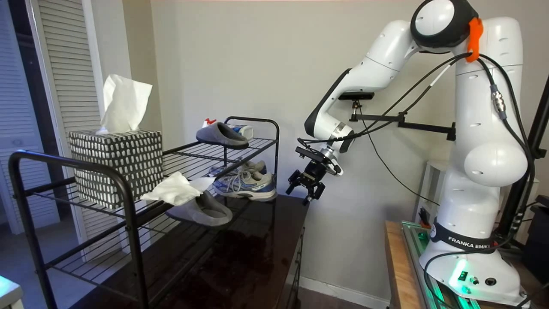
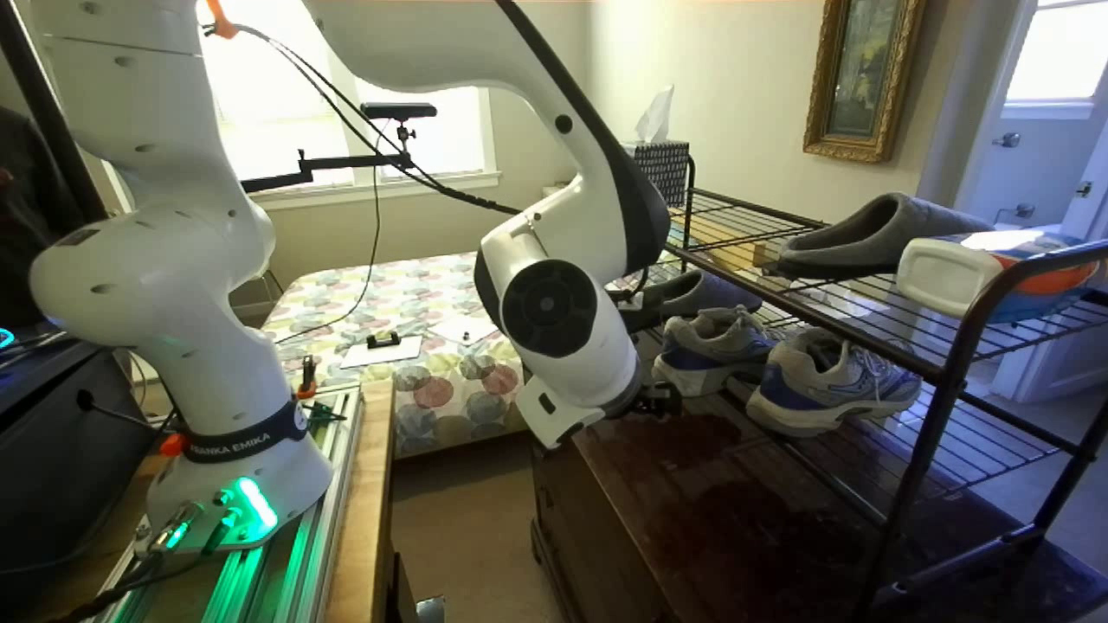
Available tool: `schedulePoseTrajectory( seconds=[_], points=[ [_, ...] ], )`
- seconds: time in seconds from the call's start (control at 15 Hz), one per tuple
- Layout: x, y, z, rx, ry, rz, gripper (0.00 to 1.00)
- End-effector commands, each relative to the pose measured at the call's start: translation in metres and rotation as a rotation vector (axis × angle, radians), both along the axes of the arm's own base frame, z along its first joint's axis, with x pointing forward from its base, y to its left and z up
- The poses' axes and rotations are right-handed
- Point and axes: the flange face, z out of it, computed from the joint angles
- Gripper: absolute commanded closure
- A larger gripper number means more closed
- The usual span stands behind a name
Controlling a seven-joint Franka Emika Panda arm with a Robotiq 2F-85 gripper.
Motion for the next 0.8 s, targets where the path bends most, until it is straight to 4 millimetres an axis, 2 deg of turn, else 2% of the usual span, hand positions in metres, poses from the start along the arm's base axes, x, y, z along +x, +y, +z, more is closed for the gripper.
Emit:
schedulePoseTrajectory(
  seconds=[0.0, 0.2, 0.47, 0.73],
  points=[
    [-0.001, 0.002, -0.005, 0.013, 0.012, 0.007, 0.00],
    [-0.004, 0.005, -0.017, 0.036, 0.035, 0.016, 0.00],
    [0.006, 0.002, -0.006, 0.134, -0.025, -0.186, 0.00],
    [0.007, 0.005, -0.004, 0.226, -0.053, -0.345, 0.00]
  ],
)
